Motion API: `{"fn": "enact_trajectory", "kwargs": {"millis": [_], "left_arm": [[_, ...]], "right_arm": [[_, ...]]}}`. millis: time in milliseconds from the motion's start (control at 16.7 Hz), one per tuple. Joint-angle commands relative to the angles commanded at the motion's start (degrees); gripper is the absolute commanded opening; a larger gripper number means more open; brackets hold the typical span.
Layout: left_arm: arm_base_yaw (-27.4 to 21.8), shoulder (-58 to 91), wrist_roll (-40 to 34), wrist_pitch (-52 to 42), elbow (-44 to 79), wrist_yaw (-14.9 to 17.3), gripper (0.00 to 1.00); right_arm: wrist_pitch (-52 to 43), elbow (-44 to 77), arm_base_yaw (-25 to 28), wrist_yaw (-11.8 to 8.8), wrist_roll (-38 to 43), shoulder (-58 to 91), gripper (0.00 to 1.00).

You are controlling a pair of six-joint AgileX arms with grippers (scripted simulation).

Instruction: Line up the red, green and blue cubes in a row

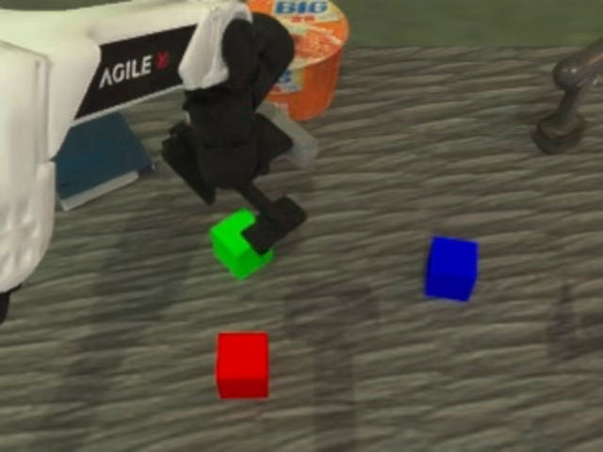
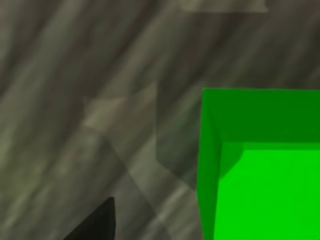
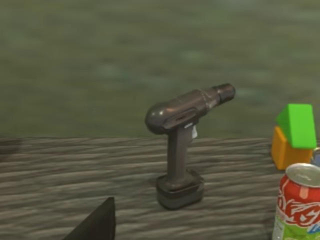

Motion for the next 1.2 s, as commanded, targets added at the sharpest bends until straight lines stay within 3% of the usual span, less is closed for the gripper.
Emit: {"fn": "enact_trajectory", "kwargs": {"millis": [240, 540, 1200], "left_arm": [[0.1, 3.2, 0.2, 8.9, -5.5, 0.0, 1.00], [0.1, 3.8, 0.2, 10.0, -6.3, 0.0, 1.00], [0.1, 3.8, 0.2, 10.0, -6.3, 0.0, 0.17]], "right_arm": [[0.0, 0.0, 0.0, 0.0, 0.0, 0.0, 1.00], [0.0, 0.0, 0.0, 0.0, 0.0, 0.0, 1.00], [0.0, 0.0, 0.0, 0.0, 0.0, 0.0, 1.00]]}}
